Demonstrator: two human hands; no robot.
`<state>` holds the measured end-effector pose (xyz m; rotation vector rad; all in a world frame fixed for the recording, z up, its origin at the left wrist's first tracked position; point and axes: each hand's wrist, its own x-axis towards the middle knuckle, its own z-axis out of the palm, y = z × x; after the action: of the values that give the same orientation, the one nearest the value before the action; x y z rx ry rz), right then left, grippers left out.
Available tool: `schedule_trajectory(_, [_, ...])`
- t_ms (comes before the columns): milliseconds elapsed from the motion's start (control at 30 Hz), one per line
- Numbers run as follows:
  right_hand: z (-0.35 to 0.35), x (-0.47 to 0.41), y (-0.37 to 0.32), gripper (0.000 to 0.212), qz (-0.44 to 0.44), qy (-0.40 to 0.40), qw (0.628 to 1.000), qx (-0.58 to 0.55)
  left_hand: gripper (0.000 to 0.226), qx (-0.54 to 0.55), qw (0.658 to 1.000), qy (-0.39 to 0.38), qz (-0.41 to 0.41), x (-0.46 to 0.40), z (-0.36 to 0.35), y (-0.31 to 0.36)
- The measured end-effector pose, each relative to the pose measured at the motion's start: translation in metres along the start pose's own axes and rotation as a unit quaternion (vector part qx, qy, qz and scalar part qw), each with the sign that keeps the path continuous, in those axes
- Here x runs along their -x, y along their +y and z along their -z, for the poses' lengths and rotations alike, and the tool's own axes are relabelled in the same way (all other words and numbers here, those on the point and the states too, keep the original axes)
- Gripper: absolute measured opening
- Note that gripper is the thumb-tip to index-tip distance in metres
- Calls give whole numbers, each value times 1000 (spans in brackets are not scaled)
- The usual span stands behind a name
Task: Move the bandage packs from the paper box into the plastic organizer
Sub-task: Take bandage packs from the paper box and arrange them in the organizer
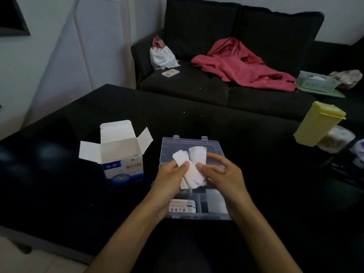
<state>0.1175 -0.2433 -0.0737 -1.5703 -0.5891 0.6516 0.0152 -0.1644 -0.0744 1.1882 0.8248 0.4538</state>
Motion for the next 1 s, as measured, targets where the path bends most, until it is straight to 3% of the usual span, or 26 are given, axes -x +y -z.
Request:
schedule_trajectory(100, [9, -4, -1, 23, -62, 9, 997, -40, 24, 21, 1000, 14, -10, -2, 4, 5])
schedule_trajectory(267, [21, -3, -11, 18, -124, -89, 980, -131, 18, 77, 997, 18, 27, -5, 2, 9])
schedule_trajectory(400, [18, -3, -8, 21, -158, -112, 972, -136, 20, 117, 993, -17, 31, -2, 2, 11])
schedule_trajectory(533, [14, 1, -8, 24, -140, -118, 978, -96, 33, 76, 992, -94, 25, 1, 6, 9])
schedule_trajectory(633, [12, 3, -7, 21, -119, -104, 986, -53, 14, 0, 999, -42, 8, 2, 7, 7])
schedule_trajectory(700, [10, 4, -7, 21, -109, -92, 989, -37, 13, -32, 999, -10, -6, 0, 7, 5])
schedule_trajectory(900, [8, 6, -8, 16, -118, -68, 988, -74, 19, 30, 999, -33, 1, -1, 5, 6])
schedule_trajectory(1000, [9, 4, -4, 9, -37, 8, 999, -6, 26, 24, 999, -21, 10, -4, 9, 6])
